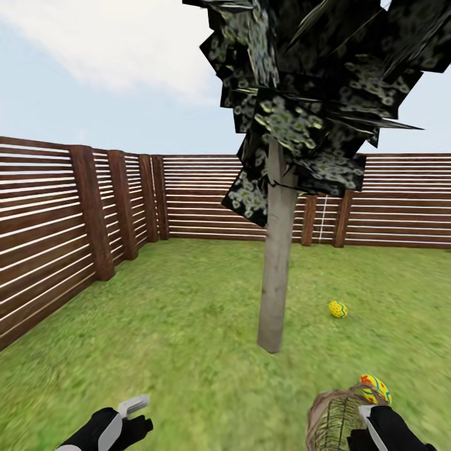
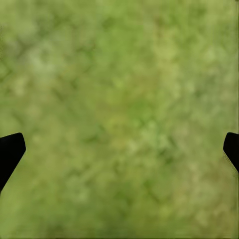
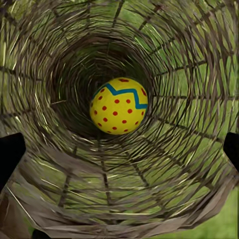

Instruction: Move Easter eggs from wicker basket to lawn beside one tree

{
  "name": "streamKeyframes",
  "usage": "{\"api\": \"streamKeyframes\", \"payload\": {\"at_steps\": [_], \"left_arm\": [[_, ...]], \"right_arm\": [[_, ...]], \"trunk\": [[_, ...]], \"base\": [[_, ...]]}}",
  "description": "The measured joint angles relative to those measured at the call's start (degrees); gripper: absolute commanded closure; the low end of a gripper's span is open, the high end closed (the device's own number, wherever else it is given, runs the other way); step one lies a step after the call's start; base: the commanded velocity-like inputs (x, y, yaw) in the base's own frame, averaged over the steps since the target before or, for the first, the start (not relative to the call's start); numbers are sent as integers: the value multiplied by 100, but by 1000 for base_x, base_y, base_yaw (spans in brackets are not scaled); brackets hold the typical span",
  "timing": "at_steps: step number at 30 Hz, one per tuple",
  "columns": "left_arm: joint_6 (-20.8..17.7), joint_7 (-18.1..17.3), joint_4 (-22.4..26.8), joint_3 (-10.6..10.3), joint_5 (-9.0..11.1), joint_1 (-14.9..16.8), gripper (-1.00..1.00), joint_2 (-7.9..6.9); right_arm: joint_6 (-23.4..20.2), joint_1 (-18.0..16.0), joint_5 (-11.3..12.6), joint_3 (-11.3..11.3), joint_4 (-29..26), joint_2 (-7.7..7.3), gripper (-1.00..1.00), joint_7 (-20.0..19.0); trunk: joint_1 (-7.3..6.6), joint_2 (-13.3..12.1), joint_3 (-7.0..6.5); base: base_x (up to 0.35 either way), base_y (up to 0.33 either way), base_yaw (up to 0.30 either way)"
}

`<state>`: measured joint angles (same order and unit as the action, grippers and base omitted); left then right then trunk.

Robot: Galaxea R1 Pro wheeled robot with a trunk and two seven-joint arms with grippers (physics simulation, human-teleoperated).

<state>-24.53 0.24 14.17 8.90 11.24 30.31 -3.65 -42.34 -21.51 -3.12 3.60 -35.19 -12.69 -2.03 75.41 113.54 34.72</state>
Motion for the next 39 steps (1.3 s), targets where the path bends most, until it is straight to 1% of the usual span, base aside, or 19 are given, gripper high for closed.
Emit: {"api": "streamKeyframes", "payload": {"at_steps": [2,3,4,7,13,22,30,36,39], "left_arm": [[6,2,4,5,9,0,-100,-13],[7,5,5,7,11,0,-100,-18],[8,6,5,6,12,0,-100,-16],[9,7,6,2,12,0,-100,-1],[9,8,5,1,10,0,-100,-4],[7,6,5,5,-1,1,-100,-5],[9,8,6,2,9,0,-100,-15],[12,5,1,-7,-12,0,-100,1],[16,6,-1,-8,-14,0,-100,3]], "right_arm": [[-1,0,13,2,-4,-133,-100,-12],[-2,0,16,2,-5,-232,-100,-19],[-2,0,27,12,-5,-288,-100,-22],[-8,0,33,86,-9,-359,-100,-26],[-10,0,34,116,-14,-371,-100,-27],[-7,0,34,118,-13,-343,-100,-20],[-11,0,33,125,-15,-359,-100,-19],[-24,0,34,126,-23,-386,-100,-19],[-34,0,34,129,-27,-392,-100,-19]], "trunk": [[0,0,0],[0,0,0],[0,0,0],[1,0,0],[1,0,0],[2,0,0],[2,0,0],[-1,0,0],[1,0,0]], "base": [[164,4,0],[158,2,0],[155,1,0],[140,0,0],[87,29,0],[5,250,0],[11,20,0],[259,-25,0],[85,-11,0]]}}
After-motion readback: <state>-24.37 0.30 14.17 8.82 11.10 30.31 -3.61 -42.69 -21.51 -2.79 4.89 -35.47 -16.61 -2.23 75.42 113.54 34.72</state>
